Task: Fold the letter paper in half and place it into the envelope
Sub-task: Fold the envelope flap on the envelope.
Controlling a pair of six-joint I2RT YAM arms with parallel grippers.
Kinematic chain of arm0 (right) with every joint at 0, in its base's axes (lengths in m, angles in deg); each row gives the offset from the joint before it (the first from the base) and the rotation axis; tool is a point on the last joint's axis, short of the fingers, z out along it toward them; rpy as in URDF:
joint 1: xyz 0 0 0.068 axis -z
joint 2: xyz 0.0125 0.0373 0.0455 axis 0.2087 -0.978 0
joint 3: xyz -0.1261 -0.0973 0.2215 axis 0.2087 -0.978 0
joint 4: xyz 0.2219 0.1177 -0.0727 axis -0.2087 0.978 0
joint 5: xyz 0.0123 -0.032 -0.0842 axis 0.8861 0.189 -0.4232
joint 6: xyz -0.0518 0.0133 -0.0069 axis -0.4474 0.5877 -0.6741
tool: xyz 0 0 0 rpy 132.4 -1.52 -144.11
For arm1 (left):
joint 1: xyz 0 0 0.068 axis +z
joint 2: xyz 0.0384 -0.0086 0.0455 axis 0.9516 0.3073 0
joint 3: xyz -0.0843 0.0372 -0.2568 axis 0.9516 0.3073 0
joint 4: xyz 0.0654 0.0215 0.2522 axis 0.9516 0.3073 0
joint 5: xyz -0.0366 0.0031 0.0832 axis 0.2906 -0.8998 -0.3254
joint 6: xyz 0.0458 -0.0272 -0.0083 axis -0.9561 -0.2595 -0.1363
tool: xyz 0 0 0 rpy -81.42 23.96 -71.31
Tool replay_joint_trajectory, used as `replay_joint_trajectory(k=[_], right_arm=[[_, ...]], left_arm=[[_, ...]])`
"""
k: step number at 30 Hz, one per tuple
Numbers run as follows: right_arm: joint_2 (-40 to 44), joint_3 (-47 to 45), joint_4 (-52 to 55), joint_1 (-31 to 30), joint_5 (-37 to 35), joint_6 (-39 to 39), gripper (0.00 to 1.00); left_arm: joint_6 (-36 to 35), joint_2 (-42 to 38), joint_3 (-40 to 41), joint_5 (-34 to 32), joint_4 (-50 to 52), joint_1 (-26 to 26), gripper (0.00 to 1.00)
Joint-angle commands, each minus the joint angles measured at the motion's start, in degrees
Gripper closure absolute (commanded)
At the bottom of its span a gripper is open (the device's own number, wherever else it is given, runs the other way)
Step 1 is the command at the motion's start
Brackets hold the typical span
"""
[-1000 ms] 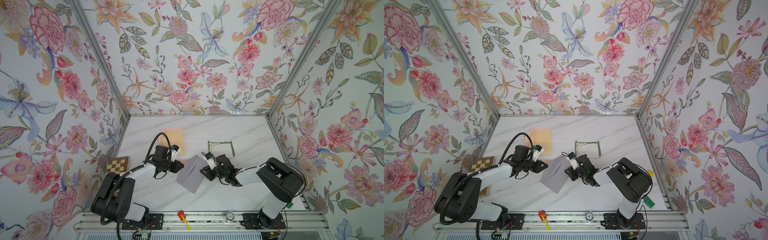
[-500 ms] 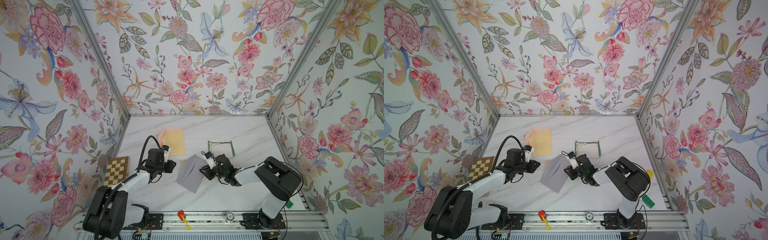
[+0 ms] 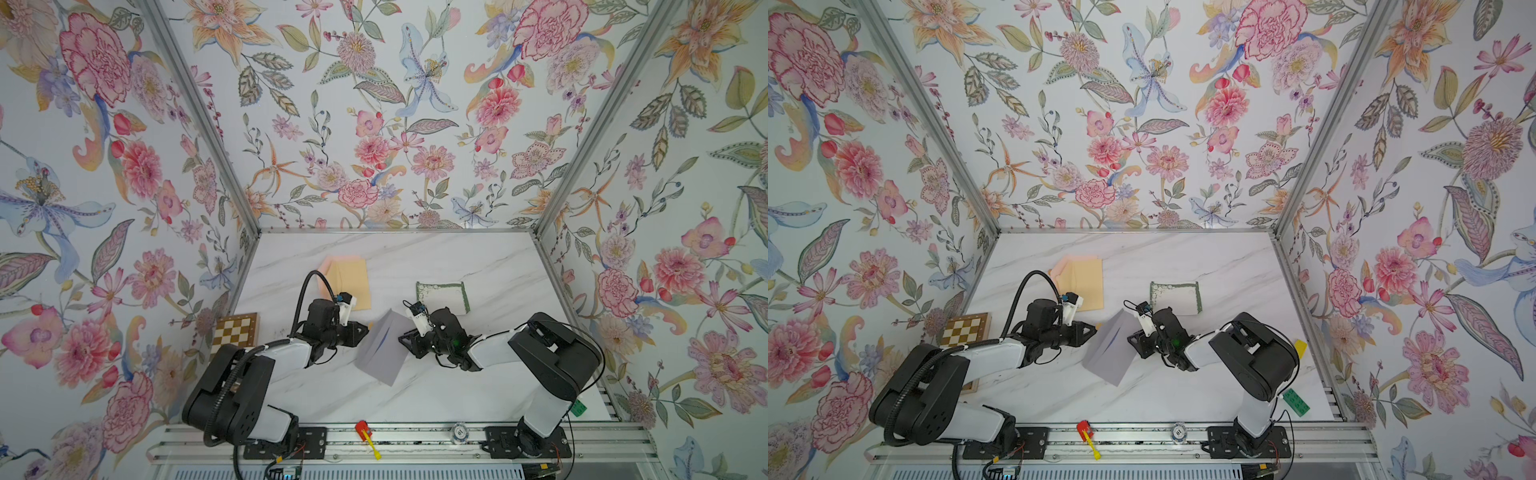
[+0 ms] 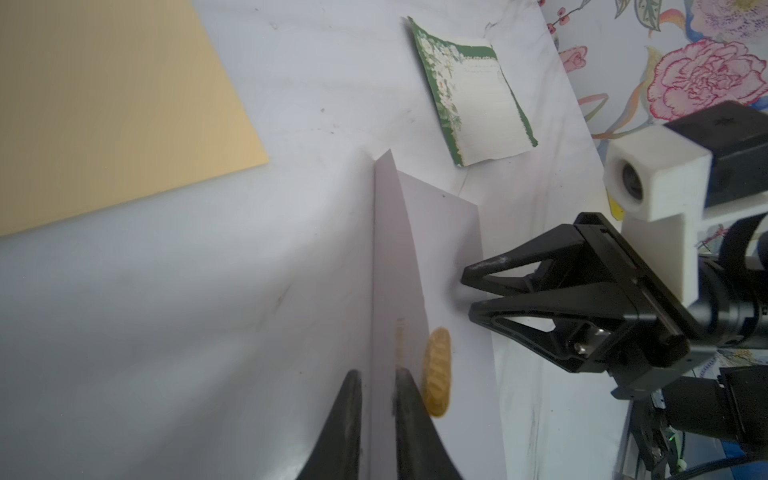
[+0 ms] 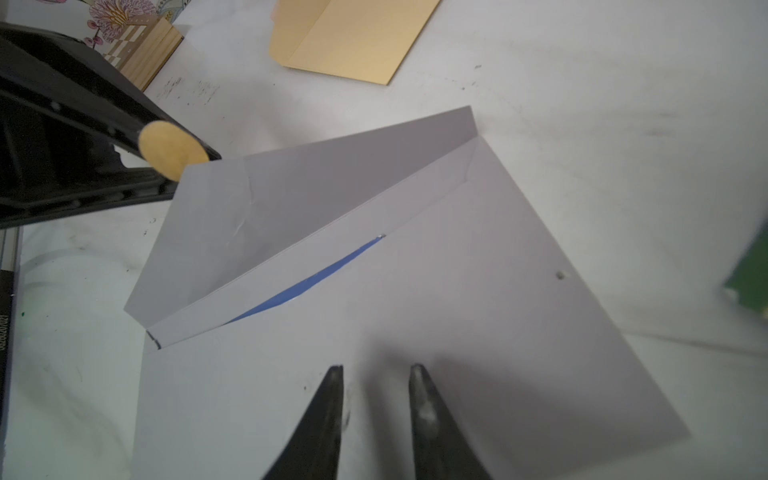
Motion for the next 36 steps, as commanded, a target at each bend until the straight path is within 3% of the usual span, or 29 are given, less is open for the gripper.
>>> replay_joint_trajectory(k=[1, 10, 19, 22, 26, 29, 32, 36], right_arm=[[-2.63, 0.27, 4.89, -0.43, 0.08, 1.84, 0.69], [-2.5, 0.59, 6.67, -1.12, -0.03, 1.64, 0.69], [3.5, 1.57, 5.71, -0.92, 3.98, 2.87, 0.68], [6.54, 4.6, 9.88, -1.01, 5.48, 3.59, 0.68], [7.48, 8.79, 15.92, -0.46, 9.24, 5.53, 0.68], [5.23, 10.73, 16.69, 0.05, 14.32, 9.76, 0.75], [3.19, 10.88, 15.52, 0.08, 15.41, 13.01, 0.88], [1.33, 9.12, 12.2, 0.19, 16.14, 16.44, 0.95]], left_arm=[[2.86, 3.87, 0.39, 3.17, -6.99, -2.72, 0.83], [8.52, 12.66, 1.96, 3.26, -19.12, -6.65, 0.86], [5.17, 17.22, -0.21, 0.3, -13.1, -6.52, 0.92], [4.51, 16.75, -0.33, -1.01, -11.53, -6.61, 1.0], [3.9, 16.08, -0.54, -1.57, -10.59, -6.54, 1.0], [3.61, 16.37, -0.77, -1.21, -10.48, -6.57, 1.0], [4.03, 16.7, -0.18, -0.87, -11.8, -6.56, 1.0], [4.84, 15.76, 1.84, -1.3, -14.71, -6.56, 1.0]])
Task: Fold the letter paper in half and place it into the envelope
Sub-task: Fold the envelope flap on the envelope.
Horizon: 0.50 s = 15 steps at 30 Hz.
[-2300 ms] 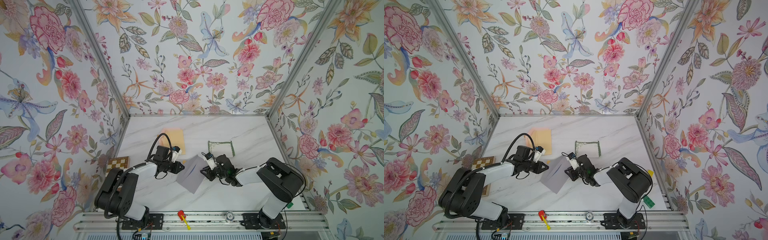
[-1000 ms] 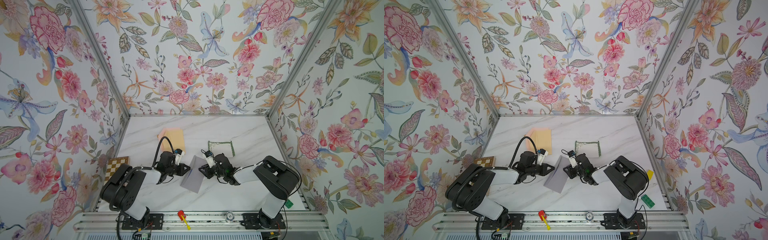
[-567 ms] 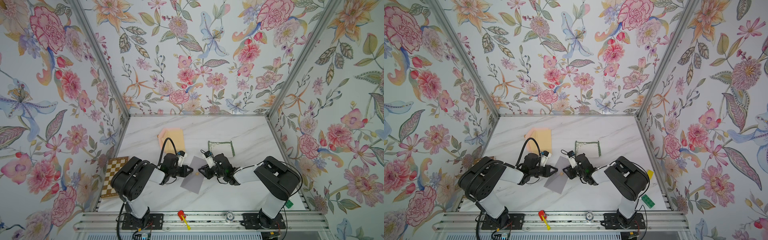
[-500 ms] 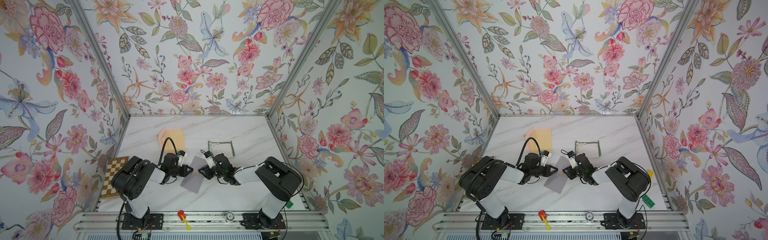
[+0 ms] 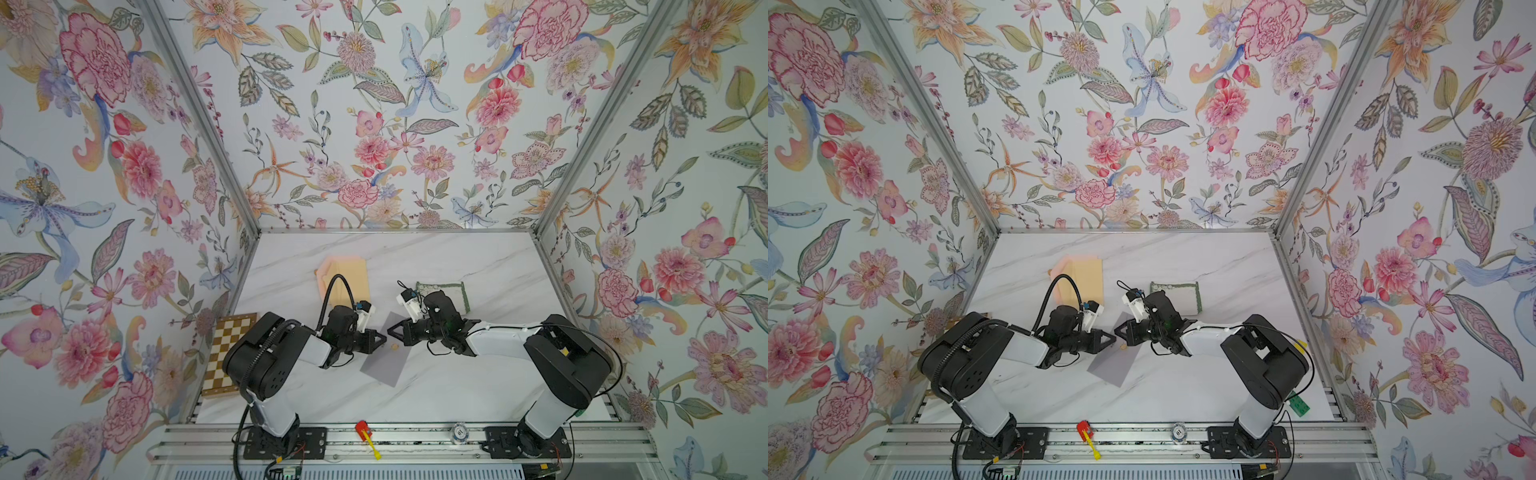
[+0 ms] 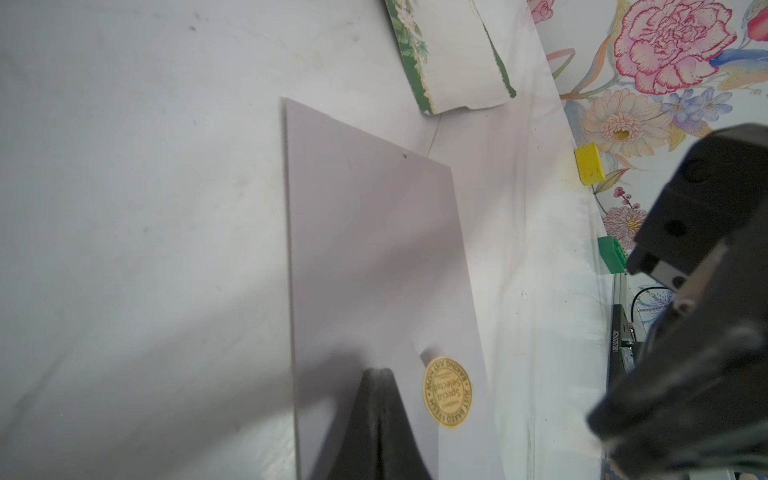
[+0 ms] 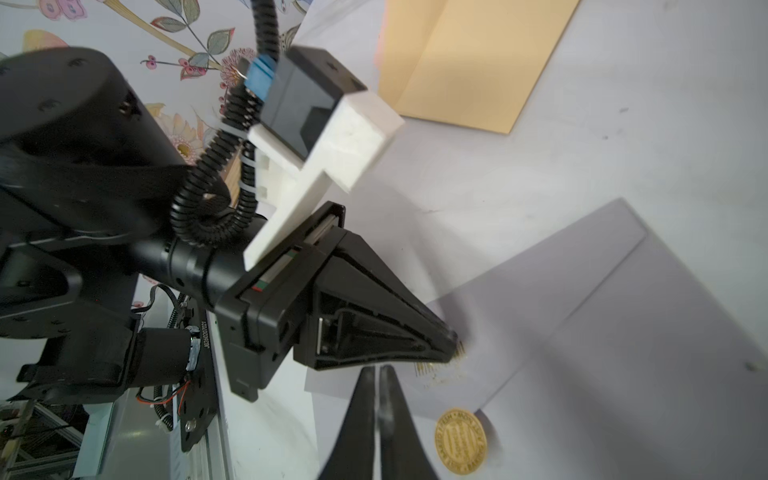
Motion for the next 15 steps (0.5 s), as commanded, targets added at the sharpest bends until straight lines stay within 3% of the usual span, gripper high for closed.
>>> replay_joint_trajectory(k=[1, 7, 15], right_arm=[[-2.22, -1.65, -0.79, 0.35, 2.36, 4.7, 0.96], [-5.21, -1.73, 0.46, 0.02, 2.2, 6.8, 0.99], [-7.94, -0.22, 11.95, -0.34, -2.79, 4.2, 0.99]], left_arm=[[-0.25, 0.04, 2.45, -3.49, 1.84, -0.1, 1.0], [-0.36, 0.08, 3.07, -3.75, 1.3, -0.1, 1.0], [0.42, -0.25, 4.46, -4.28, -0.83, -0.08, 1.0]])
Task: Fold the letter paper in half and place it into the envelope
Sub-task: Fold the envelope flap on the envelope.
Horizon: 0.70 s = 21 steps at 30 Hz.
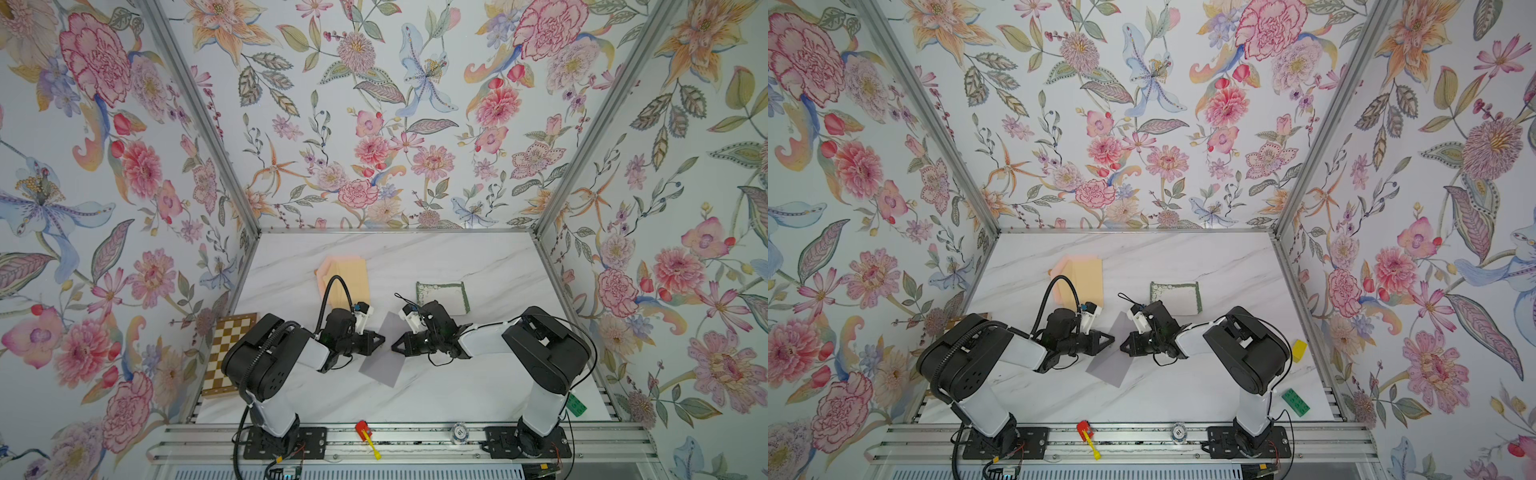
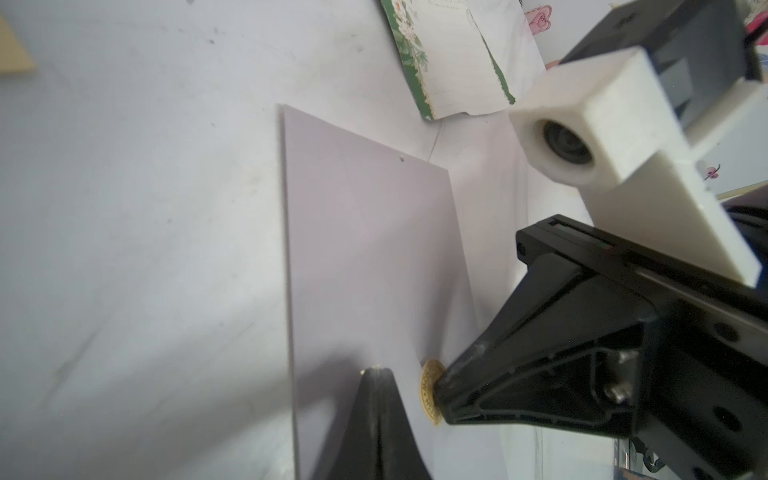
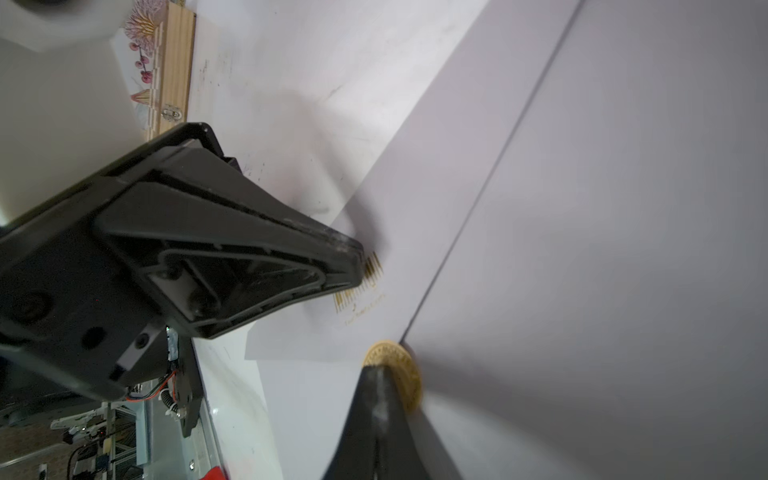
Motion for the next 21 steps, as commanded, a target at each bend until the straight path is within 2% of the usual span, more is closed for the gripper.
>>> replay_joint_trajectory(k=[1, 4, 7, 10, 14, 21], right_arm=[[-1.51, 0.66, 9.91, -0.26, -4.94, -1.92, 1.0], [-0.23, -0.24, 14.53, -0.37, -9.55, -3.46, 1.0], [2.04, -2.68, 13.2, -0.16, -10.89, -3.56, 1.0], [1.83, -3.37, 9.37, 0.03, -8.91, -3.19, 1.0], [-1.74, -0.65, 8.46, -0.3, -6.23, -3.31, 1.0], [-3.02, -0.21, 3.38, 0.07, -2.55, -1.77, 1.0]], left_arm=[[0.33, 0.1, 2.15, -2.93, 2.83, -0.07, 1.0], [0.32, -0.22, 2.5, -3.2, 2.58, -0.03, 1.0], [2.11, -2.46, 3.91, -2.99, -0.88, 0.0, 1.0], [6.02, -5.74, 5.59, -1.76, -8.73, -0.16, 1.0], [5.46, -7.71, 3.75, -2.75, -6.19, -0.94, 1.0], [6.24, -1.72, 2.35, -2.12, -6.52, -1.53, 1.0]])
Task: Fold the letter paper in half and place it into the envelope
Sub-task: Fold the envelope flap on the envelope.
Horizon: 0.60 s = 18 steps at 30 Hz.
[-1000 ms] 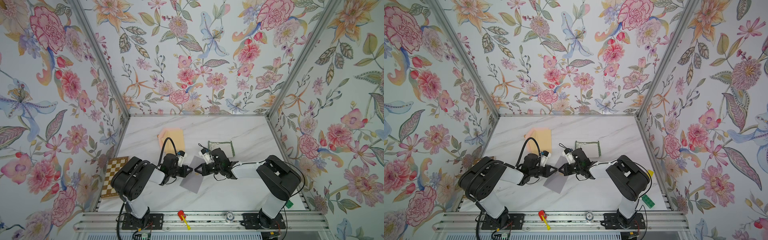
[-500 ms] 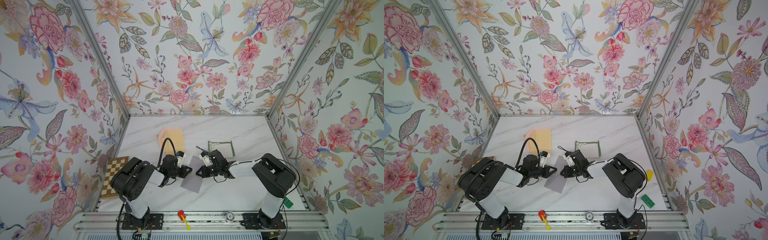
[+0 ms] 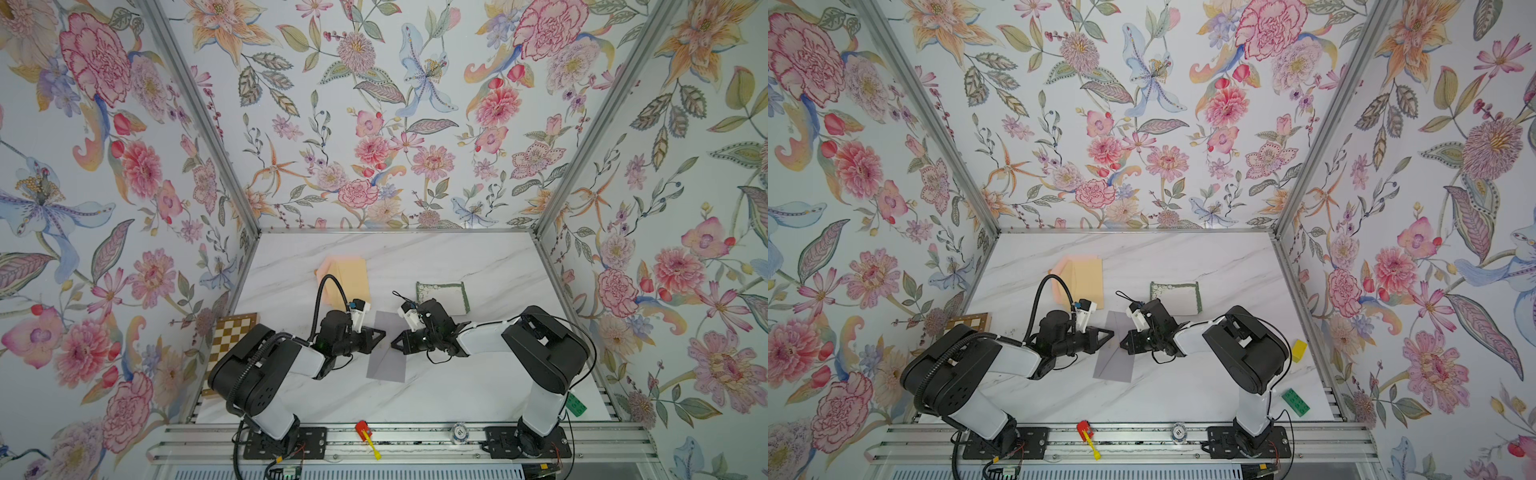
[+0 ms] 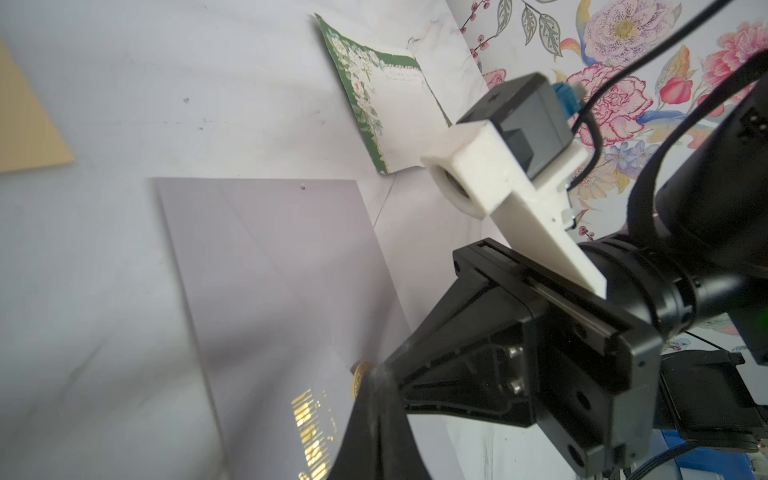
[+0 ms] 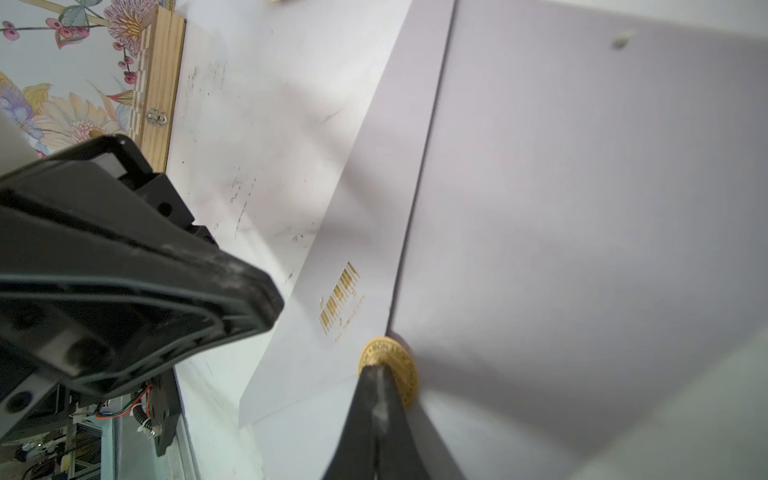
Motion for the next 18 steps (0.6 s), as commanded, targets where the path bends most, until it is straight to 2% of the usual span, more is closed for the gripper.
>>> replay_joint_trajectory(k=[1, 6, 11, 18], right_arm=[[-2.22, -1.52, 2.28, 0.44, 0.93, 0.91, 1.0], [-1.31, -1.96, -1.7, 1.87, 5.6, 2.37, 1.0], [1.08, -1.94, -7.25, 2.36, 9.1, 4.36, 0.99], [0.16, 3.33, -0.17, 2.3, 6.3, 1.97, 0.98]], left_arm=[[0.8, 4.11, -0.76, -0.28, 0.32, -0.3, 1.0], [2.07, 7.3, 0.38, -0.54, -1.98, -0.34, 1.0], [-2.04, 6.28, -1.38, -3.61, 6.42, -0.34, 1.0], [-5.34, 4.24, -2.87, -6.39, 14.02, -0.34, 1.0]])
